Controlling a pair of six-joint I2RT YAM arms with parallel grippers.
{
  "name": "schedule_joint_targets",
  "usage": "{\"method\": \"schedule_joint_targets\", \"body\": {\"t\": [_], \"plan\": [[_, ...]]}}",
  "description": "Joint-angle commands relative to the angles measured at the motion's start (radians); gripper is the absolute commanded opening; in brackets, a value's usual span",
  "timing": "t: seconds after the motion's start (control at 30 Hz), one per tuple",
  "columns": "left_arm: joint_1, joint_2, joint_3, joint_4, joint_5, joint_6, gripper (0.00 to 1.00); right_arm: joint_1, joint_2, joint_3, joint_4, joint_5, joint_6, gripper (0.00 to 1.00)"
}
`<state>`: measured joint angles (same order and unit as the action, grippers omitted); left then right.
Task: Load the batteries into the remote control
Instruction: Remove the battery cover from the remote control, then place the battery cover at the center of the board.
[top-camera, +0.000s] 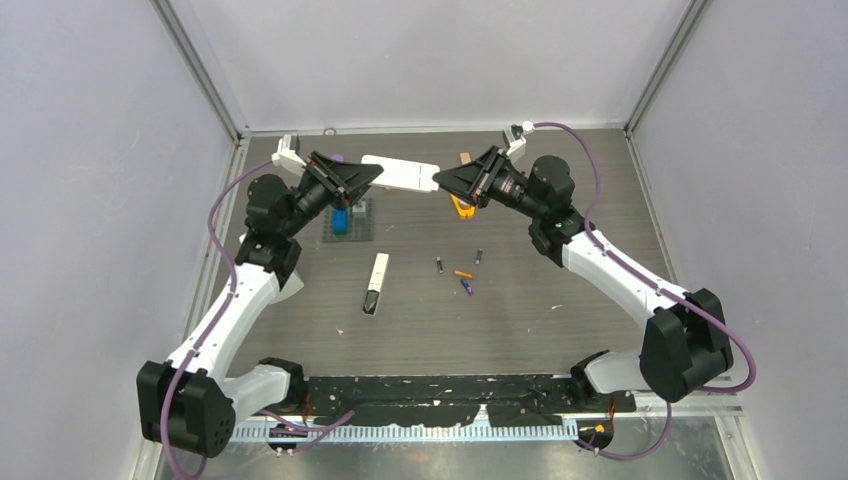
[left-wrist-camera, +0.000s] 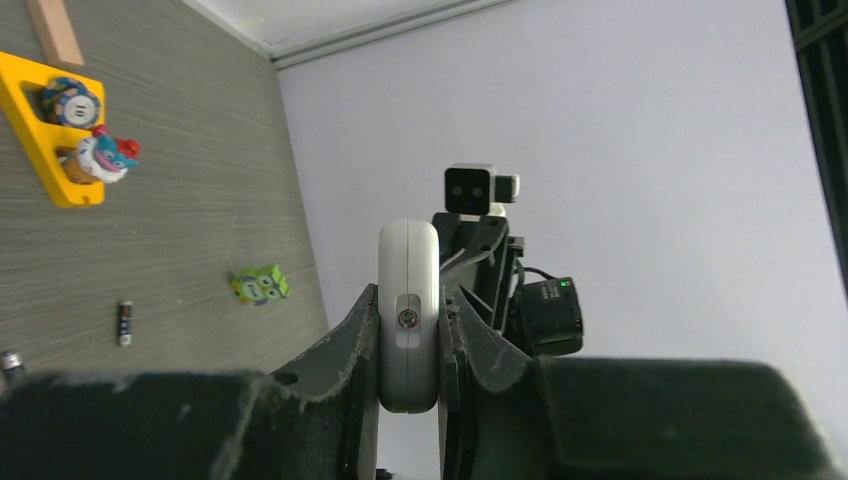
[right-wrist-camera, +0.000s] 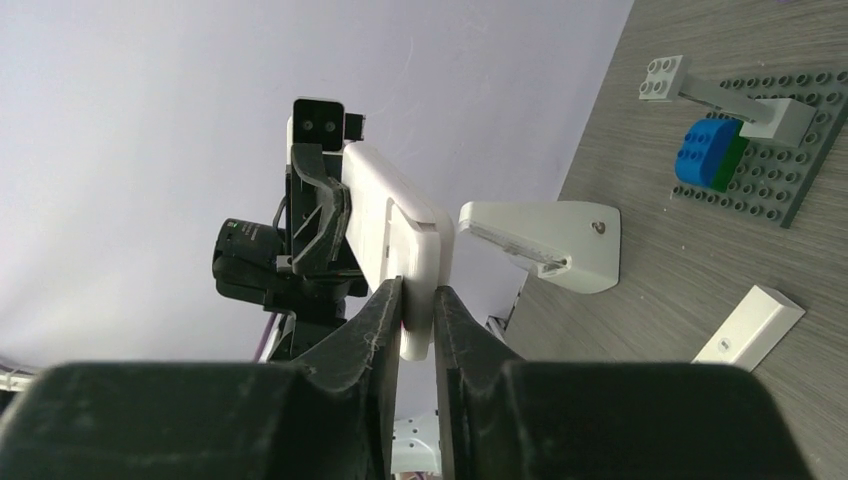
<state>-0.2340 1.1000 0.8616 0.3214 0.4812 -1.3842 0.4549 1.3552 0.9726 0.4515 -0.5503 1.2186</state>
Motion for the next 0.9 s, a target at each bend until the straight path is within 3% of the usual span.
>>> {"method": "schedule_joint_targets", "body": {"t": [0.0,0.23,0.47,0.67,0.87], "plan": [[0.006,-0.03,0.063,-0.057,-0.047,0.128,0.0,-0.006,-0.008,0.061,-0.045,-0.01,-0.042,0.17],[-0.001,-0.031,0.073,-0.108,-0.06,0.222,0.0,-0.005,0.0,0.071,-0.039,-0.025,-0.03,0.06],[-0.002,-0.039,0.077,-0.194,-0.082,0.332,0.0,-0.017,-0.029,0.064,-0.082,0.0,-0.099,0.05],[-0.002,-0.053,0.061,-0.246,-0.089,0.426,0.0,-0.078,-0.101,0.007,-0.38,0.092,-0.304,0.05],[-0.002,-0.055,0.036,-0.21,-0.032,0.447,0.0,-0.09,-0.12,-0.052,-0.724,0.417,-0.558,0.05]]}}
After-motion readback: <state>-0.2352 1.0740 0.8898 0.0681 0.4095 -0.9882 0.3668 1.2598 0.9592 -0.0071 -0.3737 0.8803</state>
